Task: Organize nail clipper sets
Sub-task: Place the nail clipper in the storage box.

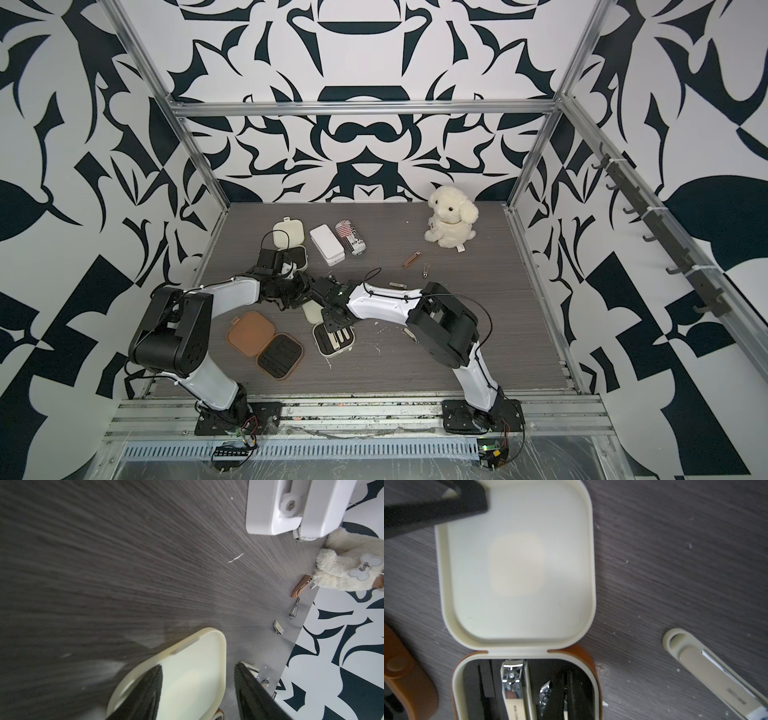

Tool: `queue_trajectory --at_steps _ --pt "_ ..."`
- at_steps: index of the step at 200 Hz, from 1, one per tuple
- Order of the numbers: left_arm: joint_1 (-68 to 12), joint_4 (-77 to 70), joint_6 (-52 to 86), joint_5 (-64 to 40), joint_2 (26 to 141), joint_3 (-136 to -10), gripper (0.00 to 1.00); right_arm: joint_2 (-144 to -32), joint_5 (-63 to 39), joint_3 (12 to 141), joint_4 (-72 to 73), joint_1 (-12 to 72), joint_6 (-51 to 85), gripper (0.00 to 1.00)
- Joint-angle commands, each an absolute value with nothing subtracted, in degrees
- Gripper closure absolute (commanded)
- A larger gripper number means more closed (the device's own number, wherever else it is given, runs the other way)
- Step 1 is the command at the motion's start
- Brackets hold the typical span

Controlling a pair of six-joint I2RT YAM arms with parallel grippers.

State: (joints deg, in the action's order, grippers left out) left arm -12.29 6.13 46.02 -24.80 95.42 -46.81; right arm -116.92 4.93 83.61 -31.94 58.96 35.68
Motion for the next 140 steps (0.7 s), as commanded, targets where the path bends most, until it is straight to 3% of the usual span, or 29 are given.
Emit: queue_trajectory --at_steps 1,54,140 --pt "-12.1 12.5 44.0 -23.8 94.9 -48.2 0.37 -115.7 5.2 84.6 -34.4 58.8 35.6 0.89" --pt "-11.8 20.6 40.8 -23.9 88.5 -55.6 0.30 -114.1 6.0 90.7 -37.3 58.7 33.6 0.82" --pt "-4.4 19.6 39.6 -26.5 87.4 -50.2 0.24 -114.7 3.0 88.5 -36.2 59.8 34.0 0.85"
